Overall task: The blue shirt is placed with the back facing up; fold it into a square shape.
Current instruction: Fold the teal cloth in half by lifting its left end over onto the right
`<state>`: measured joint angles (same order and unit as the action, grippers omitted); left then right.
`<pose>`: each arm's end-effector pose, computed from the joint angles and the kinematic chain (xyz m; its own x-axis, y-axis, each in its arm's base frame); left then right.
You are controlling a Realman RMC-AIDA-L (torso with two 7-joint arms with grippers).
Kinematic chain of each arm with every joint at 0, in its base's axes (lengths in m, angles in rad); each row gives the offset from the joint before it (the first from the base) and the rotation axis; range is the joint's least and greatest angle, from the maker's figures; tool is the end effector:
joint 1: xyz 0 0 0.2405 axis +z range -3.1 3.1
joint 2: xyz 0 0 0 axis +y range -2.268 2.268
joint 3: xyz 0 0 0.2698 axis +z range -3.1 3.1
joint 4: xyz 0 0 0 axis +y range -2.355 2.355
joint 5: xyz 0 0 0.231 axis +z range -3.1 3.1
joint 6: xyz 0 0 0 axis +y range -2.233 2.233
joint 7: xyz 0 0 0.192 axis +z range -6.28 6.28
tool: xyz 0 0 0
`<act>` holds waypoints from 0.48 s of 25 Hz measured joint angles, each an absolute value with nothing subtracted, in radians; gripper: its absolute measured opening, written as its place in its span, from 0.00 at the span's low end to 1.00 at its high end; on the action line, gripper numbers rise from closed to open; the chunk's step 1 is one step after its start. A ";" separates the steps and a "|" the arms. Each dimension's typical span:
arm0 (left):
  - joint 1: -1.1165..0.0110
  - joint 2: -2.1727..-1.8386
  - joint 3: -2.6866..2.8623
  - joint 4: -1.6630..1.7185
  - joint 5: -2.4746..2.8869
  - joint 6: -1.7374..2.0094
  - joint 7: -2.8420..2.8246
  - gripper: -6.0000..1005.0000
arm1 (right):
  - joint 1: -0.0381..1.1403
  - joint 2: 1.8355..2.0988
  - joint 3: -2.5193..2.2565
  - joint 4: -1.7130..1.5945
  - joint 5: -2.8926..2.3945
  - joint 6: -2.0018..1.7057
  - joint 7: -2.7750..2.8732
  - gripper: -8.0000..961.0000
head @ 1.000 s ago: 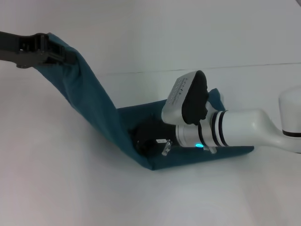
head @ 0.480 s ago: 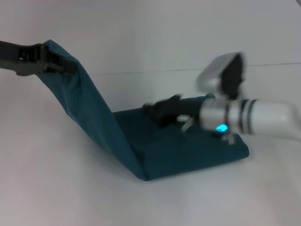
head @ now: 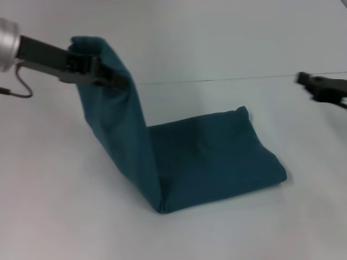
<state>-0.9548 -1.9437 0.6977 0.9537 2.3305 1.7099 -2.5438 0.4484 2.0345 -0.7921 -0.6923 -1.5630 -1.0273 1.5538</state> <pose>-0.1284 0.4653 0.0426 0.5592 0.7886 0.2560 0.8223 -0.5669 -0.0499 0.3191 0.4489 0.0349 0.5434 -0.3400 -0.7675 -0.8159 -0.4288 -0.3877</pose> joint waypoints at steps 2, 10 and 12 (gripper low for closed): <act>-0.974 -1.955 0.718 0.953 2.330 1.707 -2.547 0.16 | 0.423 2.019 -0.718 -0.688 -1.565 -1.065 1.564 0.01; -1.075 -2.088 0.839 0.946 2.335 1.609 -2.551 0.17 | 0.365 2.007 -0.565 -0.692 -1.567 -1.135 1.569 0.01; -1.086 -2.132 0.898 0.943 2.339 1.531 -2.552 0.17 | 0.359 2.006 -0.548 -0.694 -1.568 -1.141 1.570 0.01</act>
